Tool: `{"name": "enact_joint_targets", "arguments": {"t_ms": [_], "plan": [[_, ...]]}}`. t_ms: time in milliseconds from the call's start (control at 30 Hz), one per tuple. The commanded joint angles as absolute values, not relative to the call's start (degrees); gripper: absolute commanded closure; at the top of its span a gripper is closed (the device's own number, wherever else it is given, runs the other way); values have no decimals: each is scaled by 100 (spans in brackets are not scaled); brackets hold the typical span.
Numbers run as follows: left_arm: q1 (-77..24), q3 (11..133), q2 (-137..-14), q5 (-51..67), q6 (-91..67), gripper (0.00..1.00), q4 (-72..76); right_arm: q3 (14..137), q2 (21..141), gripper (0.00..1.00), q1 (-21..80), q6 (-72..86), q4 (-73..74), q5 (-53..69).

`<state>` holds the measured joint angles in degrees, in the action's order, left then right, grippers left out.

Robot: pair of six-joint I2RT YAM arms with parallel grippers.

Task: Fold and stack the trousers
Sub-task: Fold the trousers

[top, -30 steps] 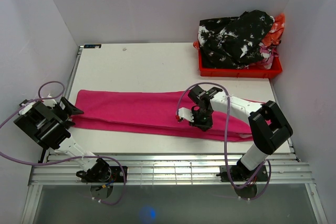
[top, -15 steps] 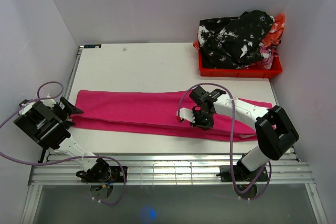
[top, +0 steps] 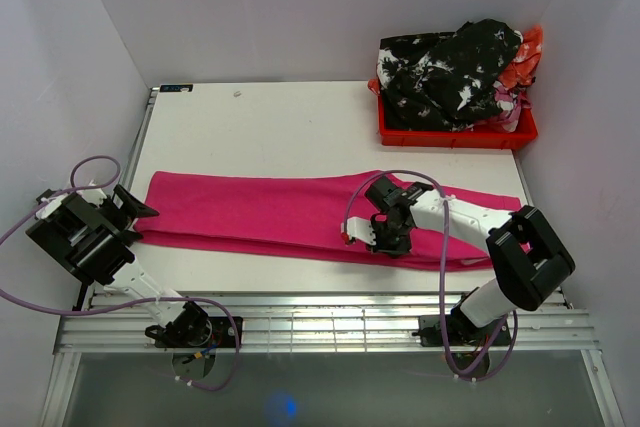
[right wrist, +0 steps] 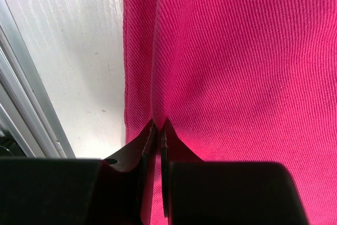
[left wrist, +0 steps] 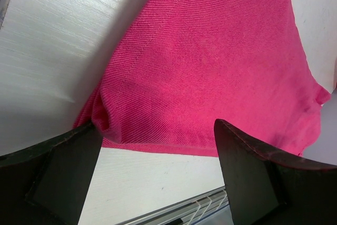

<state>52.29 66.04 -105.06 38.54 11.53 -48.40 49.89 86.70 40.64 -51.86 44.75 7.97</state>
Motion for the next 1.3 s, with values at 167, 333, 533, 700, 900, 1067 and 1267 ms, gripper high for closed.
{"name": "enact_joint_targets", "arguments": {"t_ms": [167,333,533,700,900,1067,1267], "plan": [[5335,6697,-10372,3392,1625,2,-4552,5211,8929,66,4052,-4975,4887,729],[5335,7083,-9722,2981,2012,10,-4922,5335,9044,62,4052,-4975,4913,782],[5300,7242,-8983,2093,2592,34,-5001,5405,9123,67,4061,-4957,4922,896],[5230,7277,-9324,1969,2453,34,-5098,5572,9193,77,4069,-4852,4922,975],[4914,7155,-9668,2144,2136,37,-4852,5669,9229,82,4069,-4834,4948,932],[4615,6997,-9834,2145,1838,41,-4737,5748,9237,85,4069,-4808,4983,932],[4465,6943,-10046,1785,1565,48,-4614,5792,9255,86,4069,-4808,4983,932]]}}
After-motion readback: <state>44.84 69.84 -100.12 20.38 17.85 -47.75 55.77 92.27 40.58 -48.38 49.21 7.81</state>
